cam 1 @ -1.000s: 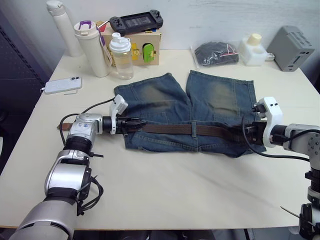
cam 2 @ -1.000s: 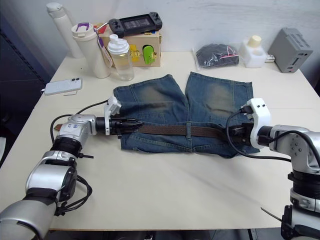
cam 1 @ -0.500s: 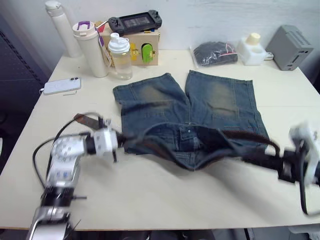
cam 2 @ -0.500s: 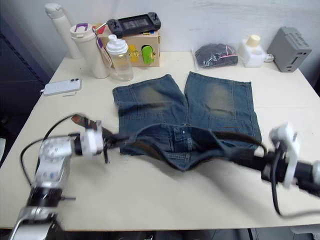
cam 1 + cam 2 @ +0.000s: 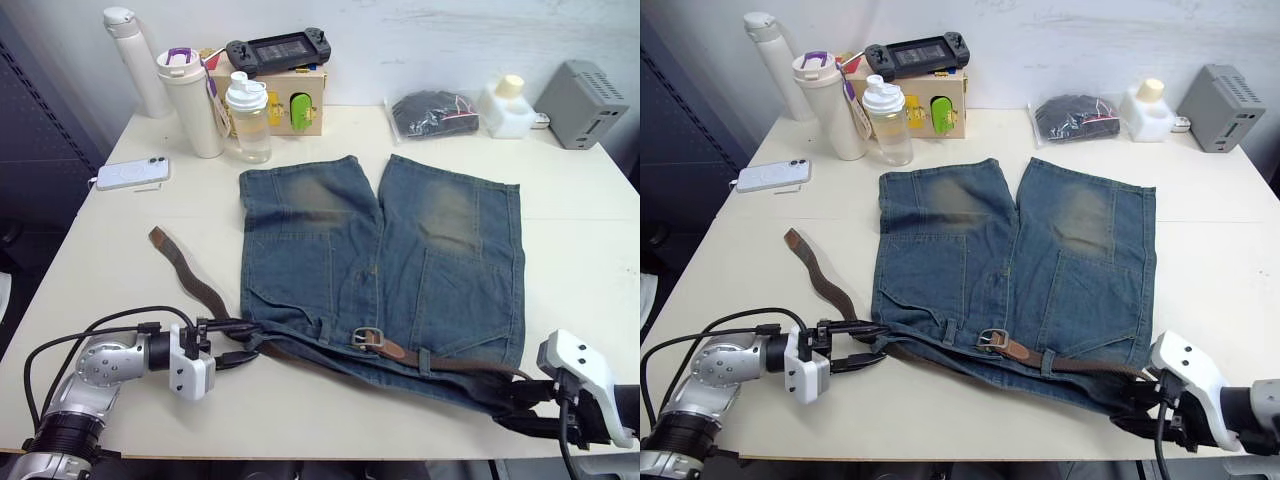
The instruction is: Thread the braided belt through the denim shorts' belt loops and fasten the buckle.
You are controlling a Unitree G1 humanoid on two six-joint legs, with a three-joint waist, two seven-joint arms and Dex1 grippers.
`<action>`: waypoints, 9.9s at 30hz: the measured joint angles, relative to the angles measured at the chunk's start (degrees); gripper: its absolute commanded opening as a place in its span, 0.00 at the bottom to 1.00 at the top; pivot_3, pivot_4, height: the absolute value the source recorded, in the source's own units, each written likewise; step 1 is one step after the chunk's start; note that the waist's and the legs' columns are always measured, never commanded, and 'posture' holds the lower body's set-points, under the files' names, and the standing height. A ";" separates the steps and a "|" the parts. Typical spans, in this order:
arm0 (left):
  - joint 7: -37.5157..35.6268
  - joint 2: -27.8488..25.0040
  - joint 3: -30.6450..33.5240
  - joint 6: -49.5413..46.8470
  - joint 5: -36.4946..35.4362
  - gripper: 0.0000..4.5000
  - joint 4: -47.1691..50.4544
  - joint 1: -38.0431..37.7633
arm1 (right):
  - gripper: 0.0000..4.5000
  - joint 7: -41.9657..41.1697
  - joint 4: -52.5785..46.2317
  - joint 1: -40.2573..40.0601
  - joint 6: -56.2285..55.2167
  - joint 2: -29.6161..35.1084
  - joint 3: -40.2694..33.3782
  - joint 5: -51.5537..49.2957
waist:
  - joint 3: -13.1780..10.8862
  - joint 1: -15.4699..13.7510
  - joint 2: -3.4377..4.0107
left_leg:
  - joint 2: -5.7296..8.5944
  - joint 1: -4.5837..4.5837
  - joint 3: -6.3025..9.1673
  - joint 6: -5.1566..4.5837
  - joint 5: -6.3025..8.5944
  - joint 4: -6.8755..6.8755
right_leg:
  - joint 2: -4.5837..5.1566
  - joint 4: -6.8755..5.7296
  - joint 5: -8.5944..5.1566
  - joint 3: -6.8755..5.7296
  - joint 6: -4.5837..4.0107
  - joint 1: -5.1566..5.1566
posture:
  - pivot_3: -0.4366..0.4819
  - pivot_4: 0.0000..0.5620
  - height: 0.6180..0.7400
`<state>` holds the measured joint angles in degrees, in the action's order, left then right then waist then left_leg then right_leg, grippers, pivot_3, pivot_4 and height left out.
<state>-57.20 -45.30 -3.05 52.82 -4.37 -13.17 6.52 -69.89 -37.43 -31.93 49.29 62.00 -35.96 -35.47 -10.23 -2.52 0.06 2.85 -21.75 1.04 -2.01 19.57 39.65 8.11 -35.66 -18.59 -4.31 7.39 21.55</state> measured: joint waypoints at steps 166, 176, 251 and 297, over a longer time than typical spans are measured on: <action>15.17 16.17 7.76 -86.63 -30.54 0.00 41.77 6.71 | 1.00 50.32 4.69 53.63 -12.42 -31.92 59.44 29.90 | -0.45 1.14 0.04 | -0.15 0.18 -0.14 0.36 -0.30 -0.58 | 0.16 0.14 0.33 -1.67 -0.31 -0.01 | 0.48 0.27 0.59; 15.64 14.09 8.89 -87.04 -31.58 0.00 41.62 6.18 | 0.52 51.98 6.08 51.17 -12.77 -34.75 55.90 34.51 | -0.54 1.11 0.19 | -0.23 0.19 -0.11 0.38 -0.30 -0.59 | -0.32 0.13 0.32 -1.62 -0.33 0.00 | 0.48 0.27 0.59; 91.61 44.26 15.88 -94.35 -107.90 0.00 36.65 2.59 | 0.20 44.29 8.00 51.45 -22.60 -37.49 58.88 60.05 | -0.70 0.91 0.30 | -0.44 0.31 -0.13 0.65 -0.31 -0.47 | -0.60 0.10 0.17 -1.43 -0.60 -0.01 | 0.48 0.27 0.59; 64.16 14.03 9.58 -104.89 -97.42 0.00 26.34 -0.90 | 0.99 21.36 -0.04 43.25 8.15 -18.84 24.45 -1.70 | -0.85 -0.22 0.39 | -0.60 0.29 -0.09 0.80 -0.20 -0.65 | -0.36 0.27 0.09 -1.49 -0.75 0.00 | 0.48 0.27 0.59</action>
<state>6.96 -31.28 6.53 -52.07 -101.79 13.17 5.62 -48.53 -37.47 11.31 57.44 43.16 -11.51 -37.17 -11.08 -2.75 0.45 2.26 -21.46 0.96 -1.22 19.38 39.00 7.75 -35.39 -18.50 -5.81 6.64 21.54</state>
